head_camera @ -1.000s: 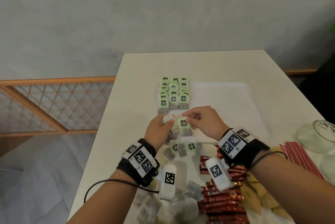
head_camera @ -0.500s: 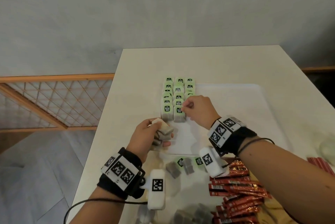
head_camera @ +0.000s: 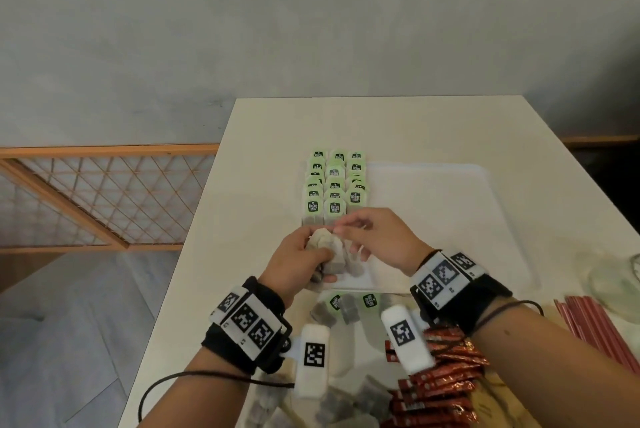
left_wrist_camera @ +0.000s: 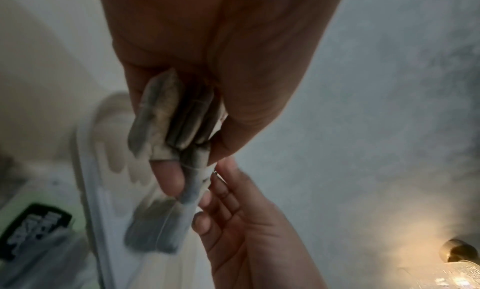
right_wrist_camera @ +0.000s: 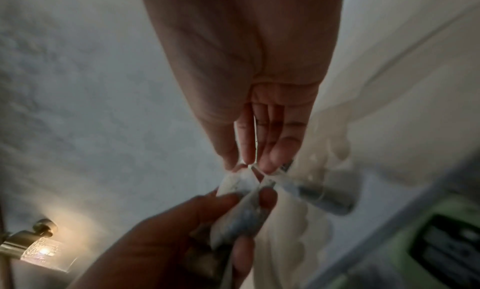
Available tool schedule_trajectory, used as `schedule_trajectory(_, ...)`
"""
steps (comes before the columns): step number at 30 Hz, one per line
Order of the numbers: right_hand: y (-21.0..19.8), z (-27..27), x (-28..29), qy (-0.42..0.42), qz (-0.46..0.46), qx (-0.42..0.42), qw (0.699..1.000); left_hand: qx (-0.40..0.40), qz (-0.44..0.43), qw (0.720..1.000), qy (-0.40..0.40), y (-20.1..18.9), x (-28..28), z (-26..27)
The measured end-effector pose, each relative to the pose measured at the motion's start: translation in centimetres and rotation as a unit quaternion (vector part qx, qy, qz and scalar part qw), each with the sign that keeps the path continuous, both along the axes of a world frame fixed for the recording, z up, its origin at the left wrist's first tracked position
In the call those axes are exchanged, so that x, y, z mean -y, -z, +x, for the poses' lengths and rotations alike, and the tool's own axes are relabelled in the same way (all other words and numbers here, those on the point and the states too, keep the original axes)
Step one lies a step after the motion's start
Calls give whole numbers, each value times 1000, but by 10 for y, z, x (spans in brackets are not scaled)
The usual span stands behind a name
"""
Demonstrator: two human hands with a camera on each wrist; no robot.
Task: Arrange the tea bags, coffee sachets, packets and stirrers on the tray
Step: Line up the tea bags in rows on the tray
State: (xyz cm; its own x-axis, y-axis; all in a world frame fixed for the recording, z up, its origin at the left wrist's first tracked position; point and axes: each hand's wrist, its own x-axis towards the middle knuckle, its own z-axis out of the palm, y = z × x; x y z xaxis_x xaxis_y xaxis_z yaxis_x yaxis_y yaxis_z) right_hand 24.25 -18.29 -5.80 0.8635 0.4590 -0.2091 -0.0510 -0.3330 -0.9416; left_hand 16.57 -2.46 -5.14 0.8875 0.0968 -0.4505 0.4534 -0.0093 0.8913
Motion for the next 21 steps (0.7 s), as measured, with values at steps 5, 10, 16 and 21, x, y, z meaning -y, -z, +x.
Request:
schedule_trajectory(5,5,-18,16,33,-17,1,999,-10,22,1000,1,-2,15,-4)
schedule_trajectory(10,9,-22,33,22,-109,41,993,-20,36,999,-11,2,18,-11)
schedule_trajectory(16,16,-20,33,-52,-276,93,955,-8,74,997,2,6,27,-9)
schedule_trajectory(21,11,-18,31,-35,-269,56,961,37,122,992,-9,9,31,-7)
